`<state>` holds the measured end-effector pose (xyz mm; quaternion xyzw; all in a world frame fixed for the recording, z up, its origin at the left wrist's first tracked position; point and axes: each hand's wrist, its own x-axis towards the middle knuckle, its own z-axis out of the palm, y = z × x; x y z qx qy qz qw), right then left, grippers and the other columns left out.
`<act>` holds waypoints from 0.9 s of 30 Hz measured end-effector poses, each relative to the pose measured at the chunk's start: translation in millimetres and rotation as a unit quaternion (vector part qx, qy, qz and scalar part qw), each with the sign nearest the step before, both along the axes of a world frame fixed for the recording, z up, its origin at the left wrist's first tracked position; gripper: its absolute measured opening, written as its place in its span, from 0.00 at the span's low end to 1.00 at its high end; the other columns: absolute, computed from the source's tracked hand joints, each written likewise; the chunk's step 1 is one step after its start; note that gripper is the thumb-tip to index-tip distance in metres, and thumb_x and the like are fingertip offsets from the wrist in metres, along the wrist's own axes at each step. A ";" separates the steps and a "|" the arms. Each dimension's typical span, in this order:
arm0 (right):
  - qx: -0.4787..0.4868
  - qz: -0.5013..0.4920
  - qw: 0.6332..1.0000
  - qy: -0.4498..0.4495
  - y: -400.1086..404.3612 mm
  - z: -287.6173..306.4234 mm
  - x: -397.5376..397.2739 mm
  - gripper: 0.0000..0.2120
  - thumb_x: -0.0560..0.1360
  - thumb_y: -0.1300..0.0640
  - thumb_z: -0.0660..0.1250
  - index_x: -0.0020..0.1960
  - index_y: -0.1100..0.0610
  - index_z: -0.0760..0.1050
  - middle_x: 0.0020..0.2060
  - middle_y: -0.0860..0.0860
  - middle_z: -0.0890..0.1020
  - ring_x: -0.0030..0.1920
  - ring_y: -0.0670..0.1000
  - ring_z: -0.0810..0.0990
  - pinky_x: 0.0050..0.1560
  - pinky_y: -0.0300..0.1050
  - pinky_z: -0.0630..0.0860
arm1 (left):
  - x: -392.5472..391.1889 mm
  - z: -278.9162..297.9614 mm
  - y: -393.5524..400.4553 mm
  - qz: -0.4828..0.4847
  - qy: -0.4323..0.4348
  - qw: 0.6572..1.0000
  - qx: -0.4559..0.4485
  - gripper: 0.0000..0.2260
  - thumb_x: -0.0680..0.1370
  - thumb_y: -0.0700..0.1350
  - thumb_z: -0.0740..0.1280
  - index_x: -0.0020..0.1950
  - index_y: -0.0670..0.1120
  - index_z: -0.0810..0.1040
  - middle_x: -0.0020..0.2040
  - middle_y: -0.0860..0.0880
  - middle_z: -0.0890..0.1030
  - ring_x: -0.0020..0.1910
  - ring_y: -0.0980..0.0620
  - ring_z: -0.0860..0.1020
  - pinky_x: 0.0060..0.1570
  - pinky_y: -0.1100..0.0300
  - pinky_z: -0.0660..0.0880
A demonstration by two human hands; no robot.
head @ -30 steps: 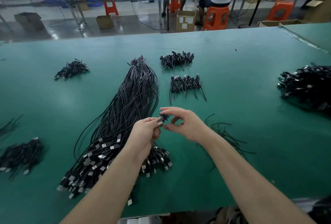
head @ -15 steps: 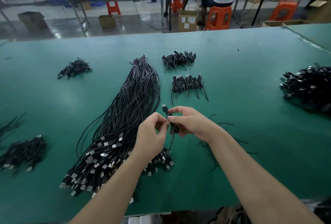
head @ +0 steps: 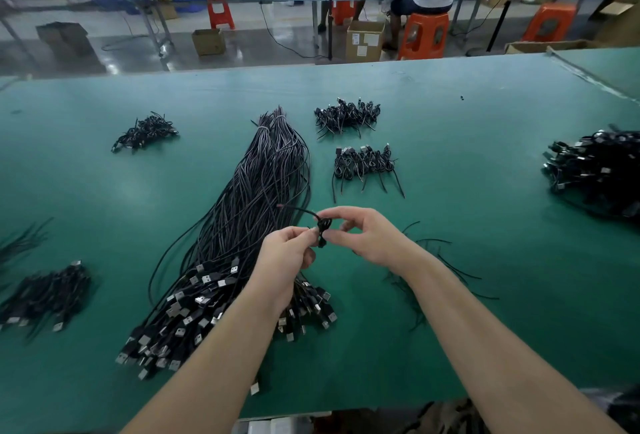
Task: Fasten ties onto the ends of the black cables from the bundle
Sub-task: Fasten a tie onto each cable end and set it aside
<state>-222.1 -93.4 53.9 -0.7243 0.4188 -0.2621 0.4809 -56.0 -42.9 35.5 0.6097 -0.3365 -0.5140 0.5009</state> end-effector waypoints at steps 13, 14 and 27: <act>0.246 -0.040 0.963 -0.104 0.0 15.2 3.6 0.02 0.81 0.59 0.66 0.51 0.58 0.75 0.33 0.52 0.77 0.27 0.49 0.72 0.25 0.37 0.67 | -16.4 3.2 21.3 -0.021 -0.425 0.855 -0.296 0.05 0.79 0.38 0.67 0.43 0.43 0.76 0.39 0.51 0.77 0.38 0.51 0.75 0.37 0.56 0.73; 0.281 -0.029 0.949 -0.137 0.3 14.8 2.3 0.03 0.81 0.60 0.66 0.49 0.58 0.76 0.33 0.52 0.77 0.26 0.47 0.72 0.25 0.36 0.67 | -16.3 2.6 21.5 -0.021 -0.451 0.833 -0.320 0.05 0.79 0.38 0.66 0.44 0.42 0.76 0.40 0.50 0.77 0.39 0.48 0.74 0.38 0.53 0.73; -0.105 -0.011 0.994 0.018 -1.4 -3.6 1.5 0.15 0.75 0.59 0.75 0.59 0.47 0.83 0.51 0.43 0.78 0.43 0.40 0.75 0.44 0.37 0.77 | -9.6 7.0 4.5 0.038 -0.192 0.971 -0.135 0.07 0.80 0.42 0.70 0.41 0.44 0.79 0.30 0.57 0.78 0.29 0.62 0.73 0.30 0.69 0.68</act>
